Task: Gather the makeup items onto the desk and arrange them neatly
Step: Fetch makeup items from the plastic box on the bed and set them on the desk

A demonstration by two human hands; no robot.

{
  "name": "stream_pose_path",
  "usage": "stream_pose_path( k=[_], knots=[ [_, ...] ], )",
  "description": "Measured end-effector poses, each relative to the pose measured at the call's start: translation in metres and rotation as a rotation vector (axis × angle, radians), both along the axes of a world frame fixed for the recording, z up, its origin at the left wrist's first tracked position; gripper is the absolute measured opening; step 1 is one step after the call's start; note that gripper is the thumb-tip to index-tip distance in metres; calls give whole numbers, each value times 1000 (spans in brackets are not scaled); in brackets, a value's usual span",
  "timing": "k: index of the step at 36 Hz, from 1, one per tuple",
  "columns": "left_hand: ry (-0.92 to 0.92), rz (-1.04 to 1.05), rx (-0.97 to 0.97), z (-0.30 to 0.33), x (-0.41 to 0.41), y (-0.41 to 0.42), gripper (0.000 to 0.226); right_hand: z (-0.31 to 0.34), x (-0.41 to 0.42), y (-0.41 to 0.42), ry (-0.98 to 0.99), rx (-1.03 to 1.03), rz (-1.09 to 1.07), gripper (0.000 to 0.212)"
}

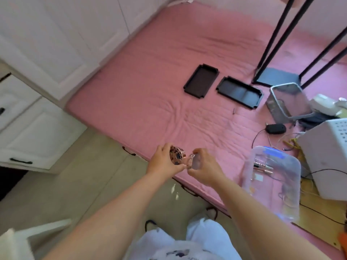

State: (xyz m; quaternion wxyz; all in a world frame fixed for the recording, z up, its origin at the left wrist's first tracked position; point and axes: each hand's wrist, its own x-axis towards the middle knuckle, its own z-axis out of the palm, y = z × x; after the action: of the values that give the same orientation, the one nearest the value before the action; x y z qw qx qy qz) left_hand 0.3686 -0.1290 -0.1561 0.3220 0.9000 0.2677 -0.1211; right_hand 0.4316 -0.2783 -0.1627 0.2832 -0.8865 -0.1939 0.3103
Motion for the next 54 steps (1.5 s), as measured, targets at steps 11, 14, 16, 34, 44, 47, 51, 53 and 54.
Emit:
stream_pose_path(
  k=[11,14,16,34,44,47,51,53,54],
  knots=[
    [-80,249,68,34,-154,152,76,20,-103,181,129,52,183,65],
    [-93,342,93,42,-194,192,78,27,-136,235,148,67,257,64],
    [-92,412,103,45,-220,215,79,32,-157,268,140,62,325,64],
    [-145,885,176,52,-333,404,82,58,-241,526,-85,55,858,68],
    [-178,1124,218,65,-358,520,76,84,-252,677,-151,95,1014,65],
    [-161,1157,232,68,-366,548,77,89,-259,715,-190,95,1040,66],
    [-109,1146,260,68,-382,590,80,90,-274,761,-219,86,1084,67],
    [-93,1134,280,69,-393,614,80,91,-284,784,-227,105,1088,67],
    [-83,1128,288,70,-398,627,80,92,-289,796,-233,118,1088,67]
  ],
)
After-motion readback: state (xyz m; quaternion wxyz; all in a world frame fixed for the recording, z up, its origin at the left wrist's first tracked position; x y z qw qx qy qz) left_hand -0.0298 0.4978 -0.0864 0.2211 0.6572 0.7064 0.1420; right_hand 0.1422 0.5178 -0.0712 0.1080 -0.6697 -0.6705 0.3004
